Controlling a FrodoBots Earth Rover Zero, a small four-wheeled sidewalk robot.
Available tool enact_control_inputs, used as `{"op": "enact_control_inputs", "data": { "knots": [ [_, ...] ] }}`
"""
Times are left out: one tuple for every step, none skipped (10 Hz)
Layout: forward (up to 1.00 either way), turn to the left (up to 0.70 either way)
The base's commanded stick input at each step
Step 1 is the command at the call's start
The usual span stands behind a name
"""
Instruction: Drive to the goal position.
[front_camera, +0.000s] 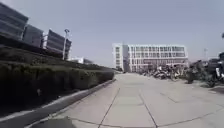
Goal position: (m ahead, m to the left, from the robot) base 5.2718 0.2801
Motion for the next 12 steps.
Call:
{"op": "enact_control_inputs", "data": {
  "knots": [
    [0.70, -0.01],
    [0.70, -0.01],
    [0.70, -0.01],
    [0.70, -0.01],
    [0.70, -0.01],
    [0.70, -0.01],
    [0.70, -0.01],
    [0.70, -0.01],
    [0.70, -0.01],
    [0.70, -0.01],
    [0.70, 0.01],
    [0.70, 0.19]
  ]
}}
